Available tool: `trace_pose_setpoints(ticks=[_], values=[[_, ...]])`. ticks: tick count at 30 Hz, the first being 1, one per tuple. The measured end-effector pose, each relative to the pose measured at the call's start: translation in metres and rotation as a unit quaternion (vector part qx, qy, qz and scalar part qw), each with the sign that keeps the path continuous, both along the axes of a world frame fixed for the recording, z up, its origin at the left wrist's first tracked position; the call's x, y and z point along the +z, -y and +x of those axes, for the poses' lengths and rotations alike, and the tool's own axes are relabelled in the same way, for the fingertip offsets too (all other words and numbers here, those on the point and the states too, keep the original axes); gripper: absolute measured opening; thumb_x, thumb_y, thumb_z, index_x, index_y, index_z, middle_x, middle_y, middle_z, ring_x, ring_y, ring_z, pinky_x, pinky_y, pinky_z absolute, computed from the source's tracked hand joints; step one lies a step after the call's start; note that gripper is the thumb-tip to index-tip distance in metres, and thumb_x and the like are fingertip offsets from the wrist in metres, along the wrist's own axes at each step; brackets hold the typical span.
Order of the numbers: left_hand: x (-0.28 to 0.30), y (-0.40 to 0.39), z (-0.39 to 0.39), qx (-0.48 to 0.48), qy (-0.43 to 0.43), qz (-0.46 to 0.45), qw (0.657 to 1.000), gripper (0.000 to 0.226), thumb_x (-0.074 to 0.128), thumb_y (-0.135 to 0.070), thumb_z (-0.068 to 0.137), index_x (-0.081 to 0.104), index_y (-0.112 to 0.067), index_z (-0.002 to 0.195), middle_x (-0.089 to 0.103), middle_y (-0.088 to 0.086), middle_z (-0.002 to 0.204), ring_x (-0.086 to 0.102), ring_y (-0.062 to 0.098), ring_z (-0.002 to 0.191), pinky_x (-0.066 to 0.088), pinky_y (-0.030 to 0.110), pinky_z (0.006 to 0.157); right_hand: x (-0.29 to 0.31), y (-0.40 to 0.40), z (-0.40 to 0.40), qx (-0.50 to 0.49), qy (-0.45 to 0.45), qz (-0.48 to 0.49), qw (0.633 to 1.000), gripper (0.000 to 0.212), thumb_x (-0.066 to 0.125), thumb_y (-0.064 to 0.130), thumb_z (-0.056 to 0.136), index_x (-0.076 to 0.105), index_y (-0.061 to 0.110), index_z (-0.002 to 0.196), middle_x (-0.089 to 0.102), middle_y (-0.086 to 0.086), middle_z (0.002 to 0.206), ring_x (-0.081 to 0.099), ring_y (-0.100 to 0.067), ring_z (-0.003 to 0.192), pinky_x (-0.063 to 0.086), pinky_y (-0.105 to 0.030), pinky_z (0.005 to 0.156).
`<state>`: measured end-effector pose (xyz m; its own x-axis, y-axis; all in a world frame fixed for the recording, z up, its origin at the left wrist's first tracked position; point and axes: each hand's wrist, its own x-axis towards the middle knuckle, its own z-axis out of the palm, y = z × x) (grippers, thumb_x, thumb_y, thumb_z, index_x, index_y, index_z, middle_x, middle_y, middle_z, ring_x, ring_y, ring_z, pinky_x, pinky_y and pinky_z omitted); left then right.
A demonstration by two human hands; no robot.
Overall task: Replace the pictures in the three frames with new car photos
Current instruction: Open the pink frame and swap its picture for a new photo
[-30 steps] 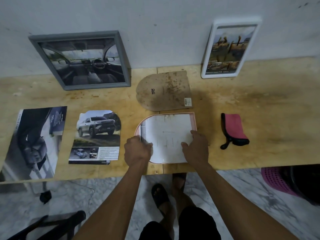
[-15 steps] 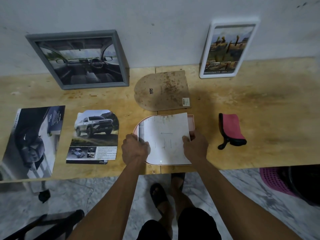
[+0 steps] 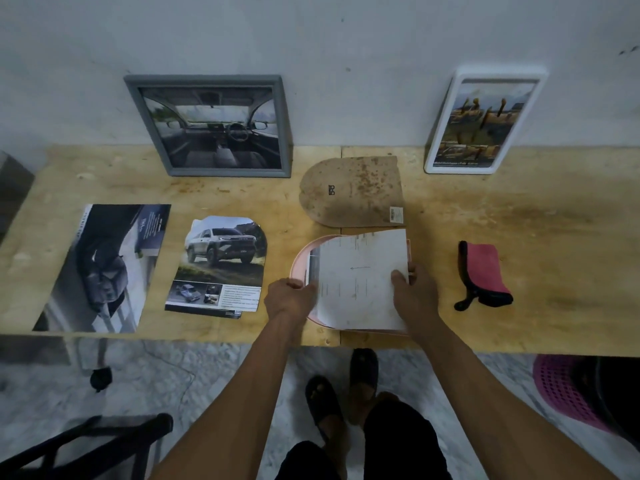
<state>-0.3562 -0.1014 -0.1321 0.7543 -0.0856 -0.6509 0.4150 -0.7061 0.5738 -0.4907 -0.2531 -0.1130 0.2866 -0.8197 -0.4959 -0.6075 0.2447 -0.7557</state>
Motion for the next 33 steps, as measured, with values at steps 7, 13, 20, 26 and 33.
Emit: trace_pose_setpoints(ticks=[7,13,20,26,33], values=[[0.006,-0.009,-0.002,-0.037,-0.064,0.029,0.997,0.044,0.076,-0.050,0.078,0.067,-0.015,0.103,0.072,0.010,0.101,0.071,0.031,0.089,0.060,0.033,0.064,0.007,0.009,0.013,-0.026,0.024,0.096,0.995,0.030,0.055,0.023,0.095,0.055,0.017,0.125,0.061,-0.006,0.120,0.060,-0.027,0.105,0.052,-0.048,0.093],[0.005,0.001,-0.008,-0.056,-0.051,0.072,0.995,0.046,0.075,-0.045,0.082,0.063,-0.010,0.110,0.071,0.009,0.100,0.070,0.025,0.077,0.062,0.035,0.069,0.006,0.018,0.015,-0.012,0.016,0.148,0.989,0.033,0.053,0.028,0.096,0.048,0.023,0.128,0.057,-0.004,0.124,0.058,-0.028,0.107,0.051,-0.051,0.095],[0.006,0.019,-0.005,-0.131,0.110,0.112,0.979,0.012,0.070,-0.026,0.088,0.067,-0.021,0.099,0.071,0.002,0.101,0.065,0.023,0.084,0.055,0.031,0.079,-0.004,0.031,0.008,0.082,-0.040,0.030,0.995,0.031,0.049,0.006,0.097,0.047,0.012,0.127,0.055,-0.001,0.115,0.053,-0.010,0.084,0.041,-0.016,0.058],[0.005,0.027,-0.007,-0.139,0.152,0.155,0.966,0.012,0.058,-0.032,0.098,0.059,-0.022,0.091,0.065,0.002,0.091,0.058,0.022,0.078,0.049,0.030,0.071,-0.004,0.046,0.006,0.110,-0.081,-0.016,0.990,0.028,0.049,0.003,0.093,0.050,0.010,0.121,0.056,-0.006,0.105,0.056,-0.021,0.090,0.041,-0.027,0.072],[0.005,0.028,-0.010,-0.141,0.155,0.157,0.965,0.036,0.052,-0.048,0.098,0.067,-0.015,0.101,0.067,0.000,0.089,0.060,0.017,0.077,0.045,0.029,0.068,-0.005,0.062,-0.010,0.075,-0.046,0.084,0.993,0.026,0.044,0.005,0.089,0.046,0.020,0.110,0.055,0.002,0.099,0.057,-0.016,0.087,0.055,-0.039,0.078]])
